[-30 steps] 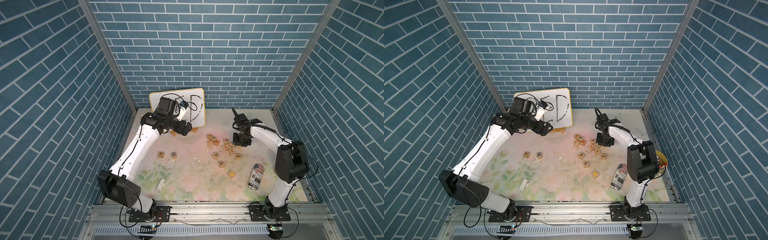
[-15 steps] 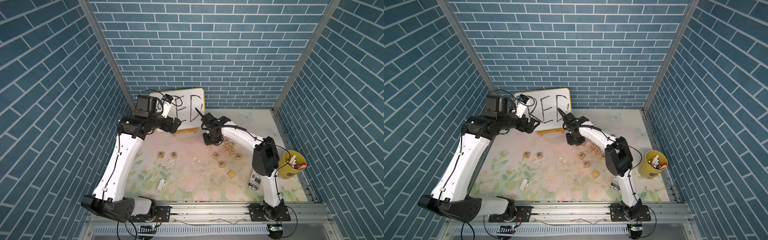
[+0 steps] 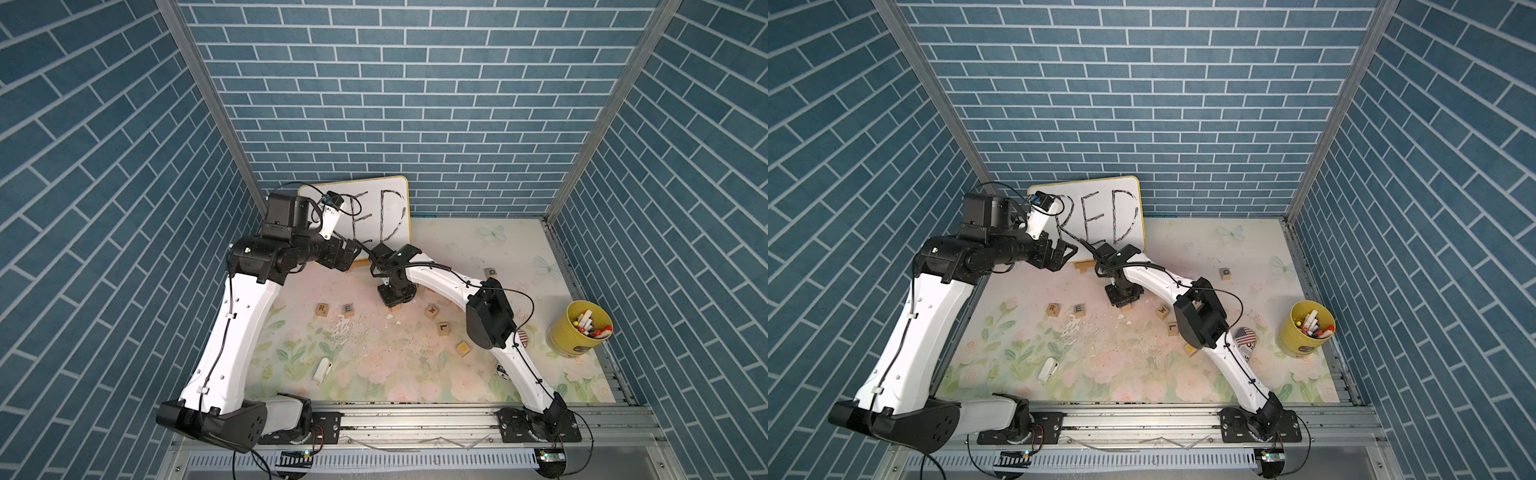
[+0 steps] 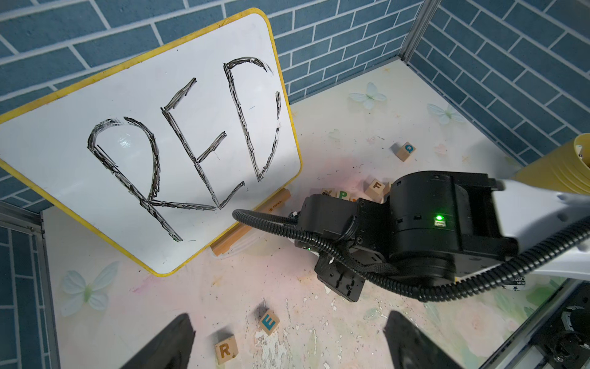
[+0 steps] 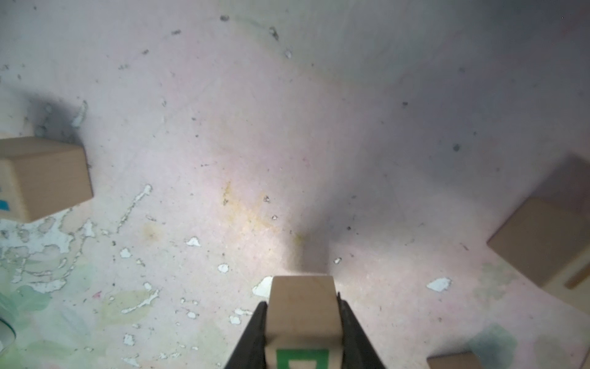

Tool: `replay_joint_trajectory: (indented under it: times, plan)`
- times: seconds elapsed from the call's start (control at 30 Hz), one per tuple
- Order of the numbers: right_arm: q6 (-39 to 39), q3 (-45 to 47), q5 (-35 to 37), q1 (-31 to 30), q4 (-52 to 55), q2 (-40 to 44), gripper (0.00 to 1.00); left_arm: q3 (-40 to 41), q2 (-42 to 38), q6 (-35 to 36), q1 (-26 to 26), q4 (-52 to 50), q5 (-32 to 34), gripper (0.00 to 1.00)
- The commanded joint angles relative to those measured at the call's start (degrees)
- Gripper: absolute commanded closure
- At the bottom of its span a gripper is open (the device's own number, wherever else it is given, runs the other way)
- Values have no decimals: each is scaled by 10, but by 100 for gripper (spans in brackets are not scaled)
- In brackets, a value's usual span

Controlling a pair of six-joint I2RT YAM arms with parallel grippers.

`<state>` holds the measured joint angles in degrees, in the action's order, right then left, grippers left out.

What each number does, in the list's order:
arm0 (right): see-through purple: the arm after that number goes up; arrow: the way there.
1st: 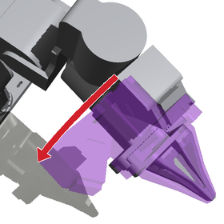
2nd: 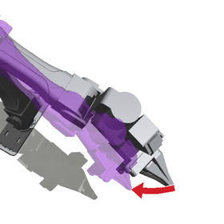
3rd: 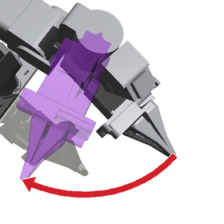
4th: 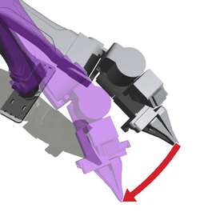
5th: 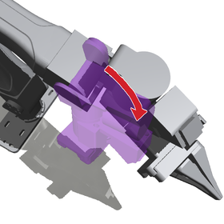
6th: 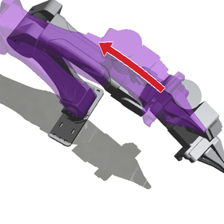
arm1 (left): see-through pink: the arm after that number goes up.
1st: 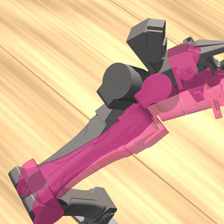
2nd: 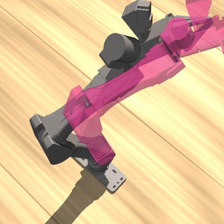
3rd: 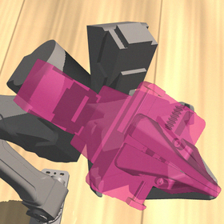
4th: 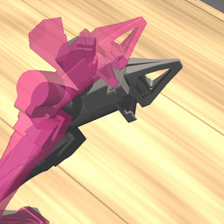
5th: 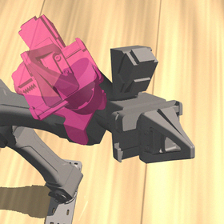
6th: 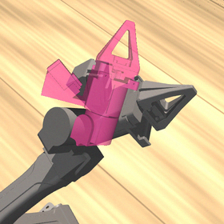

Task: Assemble the uppercase word "red" with letter blocks
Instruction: Place the letter block at the center of the board.

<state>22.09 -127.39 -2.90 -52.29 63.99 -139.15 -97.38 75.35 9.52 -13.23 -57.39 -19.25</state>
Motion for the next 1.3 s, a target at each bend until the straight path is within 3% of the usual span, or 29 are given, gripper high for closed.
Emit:
replay_joint_trajectory:
  times: [0.0,0.33,0.67,1.03,1.27]
  plan:
    - [-24,-18,-11,-5,38,-26,74,6,-13,2,4,-12,-13,5]
    - [-39,-48,-8,-14,54,-48,71,16,-17,6,3,-9,-13,4]
    - [-38,-56,29,-17,49,-38,49,8,-21,16,3,-11,-16,4]
    - [-37,-52,57,-15,37,47,46,-104,-13,58,3,-41,10,1]
    - [-23,-40,20,-7,27,86,46,-93,-15,84,3,-67,12,1]
